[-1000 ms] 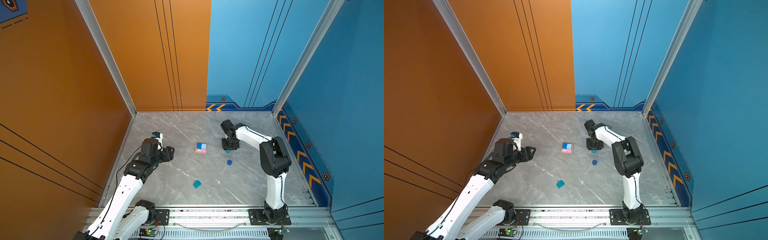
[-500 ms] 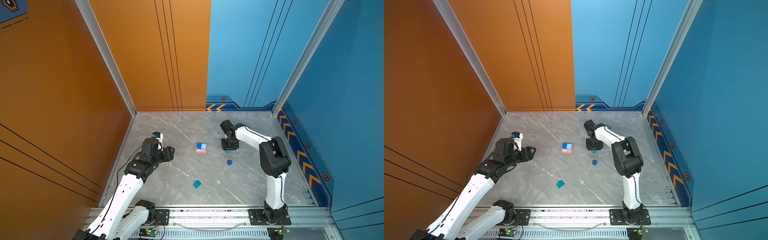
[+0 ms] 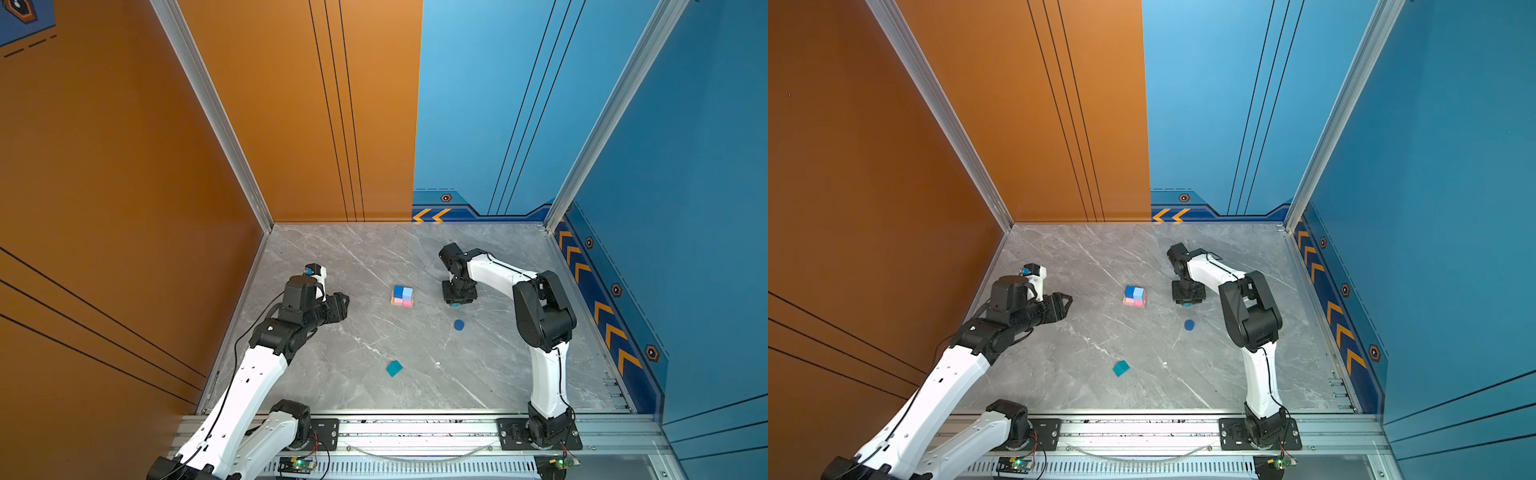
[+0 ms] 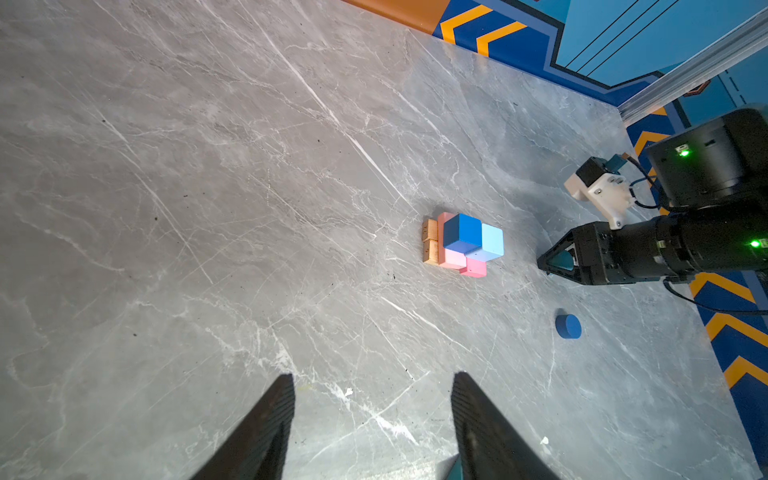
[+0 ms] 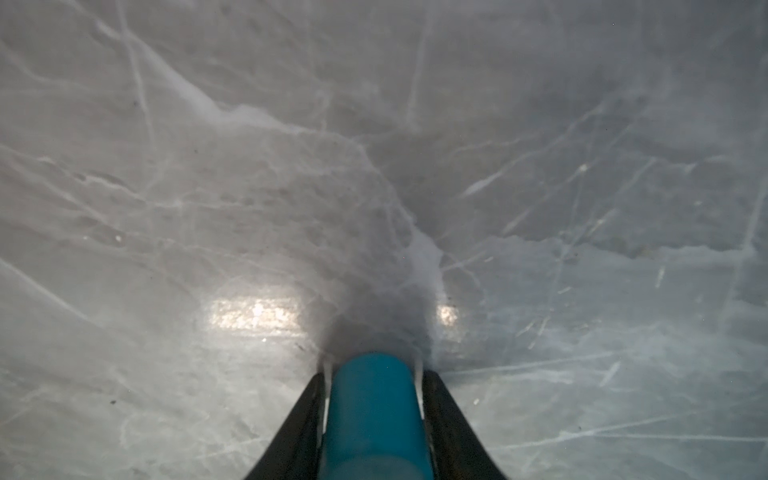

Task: Build the wood block tower
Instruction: 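Lower the right gripper over the teal cylinder and close on it, then lift the teal cylinder and carry it over the stack with the right gripper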

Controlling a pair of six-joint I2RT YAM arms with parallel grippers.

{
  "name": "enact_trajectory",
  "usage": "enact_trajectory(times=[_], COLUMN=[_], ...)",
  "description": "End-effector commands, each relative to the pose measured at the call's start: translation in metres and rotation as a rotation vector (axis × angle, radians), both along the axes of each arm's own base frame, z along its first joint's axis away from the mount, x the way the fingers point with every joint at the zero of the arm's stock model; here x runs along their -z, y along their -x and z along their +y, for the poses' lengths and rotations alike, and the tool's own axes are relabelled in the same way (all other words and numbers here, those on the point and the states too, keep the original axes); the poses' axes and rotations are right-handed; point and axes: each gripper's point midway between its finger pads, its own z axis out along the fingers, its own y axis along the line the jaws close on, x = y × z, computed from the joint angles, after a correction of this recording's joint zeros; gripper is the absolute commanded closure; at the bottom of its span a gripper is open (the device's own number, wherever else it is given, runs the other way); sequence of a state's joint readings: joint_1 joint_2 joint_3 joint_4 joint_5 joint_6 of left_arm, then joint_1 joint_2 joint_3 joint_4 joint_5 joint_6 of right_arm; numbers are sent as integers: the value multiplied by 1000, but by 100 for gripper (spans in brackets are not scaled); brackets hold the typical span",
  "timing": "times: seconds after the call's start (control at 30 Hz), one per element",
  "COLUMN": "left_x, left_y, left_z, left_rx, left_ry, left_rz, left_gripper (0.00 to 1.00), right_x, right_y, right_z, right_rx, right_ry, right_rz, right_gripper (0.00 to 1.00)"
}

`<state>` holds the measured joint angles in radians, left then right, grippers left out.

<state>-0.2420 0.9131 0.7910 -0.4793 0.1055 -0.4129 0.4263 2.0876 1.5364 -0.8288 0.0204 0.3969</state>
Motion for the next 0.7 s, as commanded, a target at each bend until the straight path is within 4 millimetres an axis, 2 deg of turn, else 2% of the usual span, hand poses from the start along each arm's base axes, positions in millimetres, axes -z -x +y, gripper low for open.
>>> enact_trajectory(times=[0.0,0.17,0.27,0.37,0.67], left_x=[3,2,1,2,2], left_y=[0,0,0,0,0], left_z=[0,0,1,0,0], left_rx=[0,0,-2,1,1], left_ry=[13,14,14,16,15], left_rz=[4,0,0,3,3], left_gripper=[38,38,38,38,38], right_x=[0,-3,-3,-18,-27], right_y=[5,5,6,3,1], right_z=[-2,-2,-4,-3,-2], right_rx=[6,7,8,8,10], right_ry=[20,20,26,12,2], right_rz=[18,11,14,-20,-42], right_gripper=[61,62,57,57,58])
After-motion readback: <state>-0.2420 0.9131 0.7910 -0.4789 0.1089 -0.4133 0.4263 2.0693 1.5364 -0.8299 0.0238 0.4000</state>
